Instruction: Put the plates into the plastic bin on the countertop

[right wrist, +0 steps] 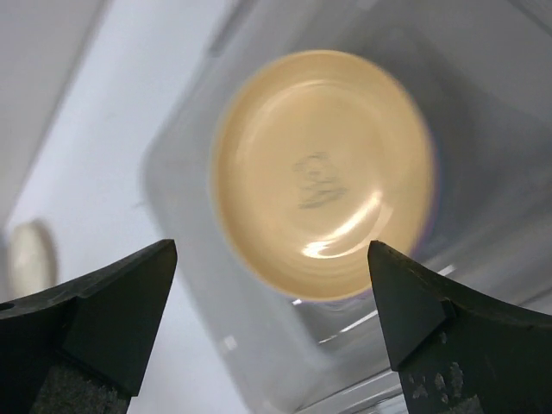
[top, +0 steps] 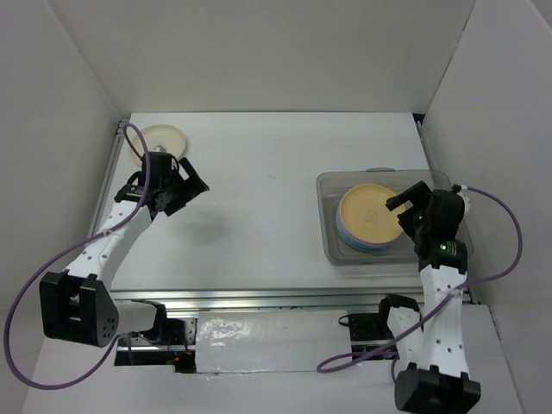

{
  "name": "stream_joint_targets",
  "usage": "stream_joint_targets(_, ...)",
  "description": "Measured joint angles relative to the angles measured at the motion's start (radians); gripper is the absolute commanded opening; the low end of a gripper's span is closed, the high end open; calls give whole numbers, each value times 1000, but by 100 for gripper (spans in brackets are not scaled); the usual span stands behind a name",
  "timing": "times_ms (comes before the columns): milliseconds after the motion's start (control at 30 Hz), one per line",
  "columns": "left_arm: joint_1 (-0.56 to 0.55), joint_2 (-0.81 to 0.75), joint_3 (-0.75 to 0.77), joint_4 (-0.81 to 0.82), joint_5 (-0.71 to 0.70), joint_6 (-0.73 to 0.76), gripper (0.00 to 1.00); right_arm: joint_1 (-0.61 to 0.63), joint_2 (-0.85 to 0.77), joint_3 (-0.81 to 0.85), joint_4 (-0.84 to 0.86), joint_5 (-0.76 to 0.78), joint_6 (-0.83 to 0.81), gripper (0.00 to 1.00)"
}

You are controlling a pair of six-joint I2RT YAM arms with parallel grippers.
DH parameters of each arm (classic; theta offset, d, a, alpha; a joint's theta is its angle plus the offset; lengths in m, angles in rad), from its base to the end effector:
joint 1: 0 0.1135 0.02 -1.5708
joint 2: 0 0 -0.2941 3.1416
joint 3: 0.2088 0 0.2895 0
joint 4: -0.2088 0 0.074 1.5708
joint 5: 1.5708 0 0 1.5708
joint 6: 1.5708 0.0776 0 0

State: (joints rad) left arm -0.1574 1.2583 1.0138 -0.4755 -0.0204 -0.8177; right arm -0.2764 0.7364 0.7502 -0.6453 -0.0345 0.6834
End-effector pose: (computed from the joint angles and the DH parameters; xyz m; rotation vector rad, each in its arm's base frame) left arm 0.3290 -0.0506 0.2831 -0.7682 2.2083 -0.4752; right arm 0.1997 -0.0539 0.2855 1.0052 1.9732 0.2645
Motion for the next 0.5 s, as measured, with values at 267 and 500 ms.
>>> stream_joint_targets(267, 255, 232, -19, 195, -1, -119, 99, 367, -71, 113, 60, -164, 13, 100)
stream_joint_targets(500, 385, 597, 138, 339, -42, -233, 99, 656, -5, 5, 244, -434, 35, 100)
